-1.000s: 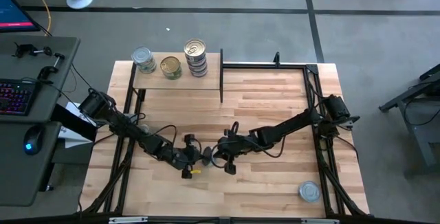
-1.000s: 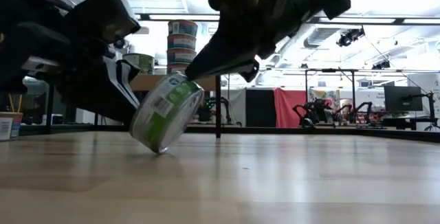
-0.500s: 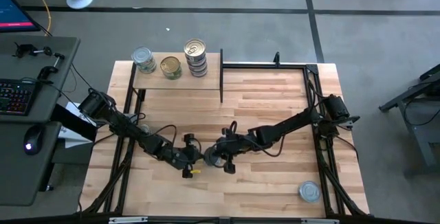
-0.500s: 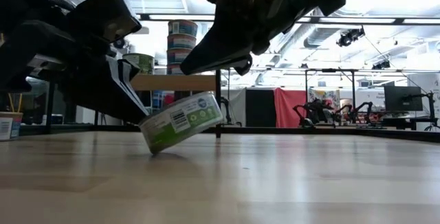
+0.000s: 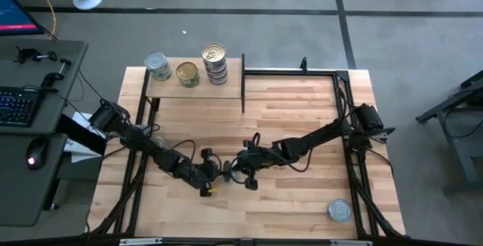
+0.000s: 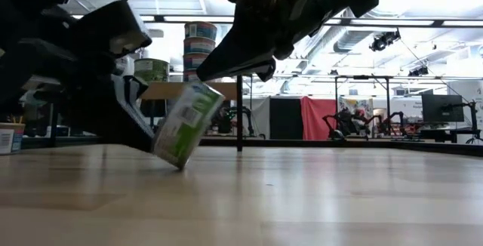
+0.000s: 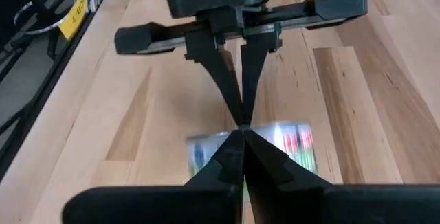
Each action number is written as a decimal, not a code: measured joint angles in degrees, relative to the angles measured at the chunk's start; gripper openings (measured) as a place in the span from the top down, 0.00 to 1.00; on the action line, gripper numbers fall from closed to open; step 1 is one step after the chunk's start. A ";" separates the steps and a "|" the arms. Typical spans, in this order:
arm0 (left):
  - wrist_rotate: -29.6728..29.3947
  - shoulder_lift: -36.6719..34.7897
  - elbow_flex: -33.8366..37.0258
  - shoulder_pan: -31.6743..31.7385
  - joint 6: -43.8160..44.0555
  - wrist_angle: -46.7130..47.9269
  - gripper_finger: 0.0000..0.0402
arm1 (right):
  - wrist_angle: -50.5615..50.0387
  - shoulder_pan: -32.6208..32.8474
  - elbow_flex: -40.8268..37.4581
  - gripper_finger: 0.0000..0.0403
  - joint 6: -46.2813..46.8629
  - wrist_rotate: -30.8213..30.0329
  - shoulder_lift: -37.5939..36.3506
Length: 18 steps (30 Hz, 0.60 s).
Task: Stack canned seafood by type on shelf
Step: Stack the green-white tuna can on top of the green-white tuna cans on the shelf
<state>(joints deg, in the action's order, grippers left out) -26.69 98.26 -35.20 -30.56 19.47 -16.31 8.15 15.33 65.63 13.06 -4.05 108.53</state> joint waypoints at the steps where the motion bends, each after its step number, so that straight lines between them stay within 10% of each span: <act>1: 0.06 0.07 0.02 -0.03 0.04 0.35 1.00 | -0.16 0.00 0.00 1.00 -0.19 -0.01 0.00; 18: -0.01 -0.37 0.02 -0.06 1.40 1.42 1.00 | -16.11 -3.77 12.45 0.98 -6.24 2.61 -0.48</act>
<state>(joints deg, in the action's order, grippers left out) -26.70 97.89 -35.18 -30.62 20.87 -14.88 -7.96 11.56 78.08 6.82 -1.44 108.05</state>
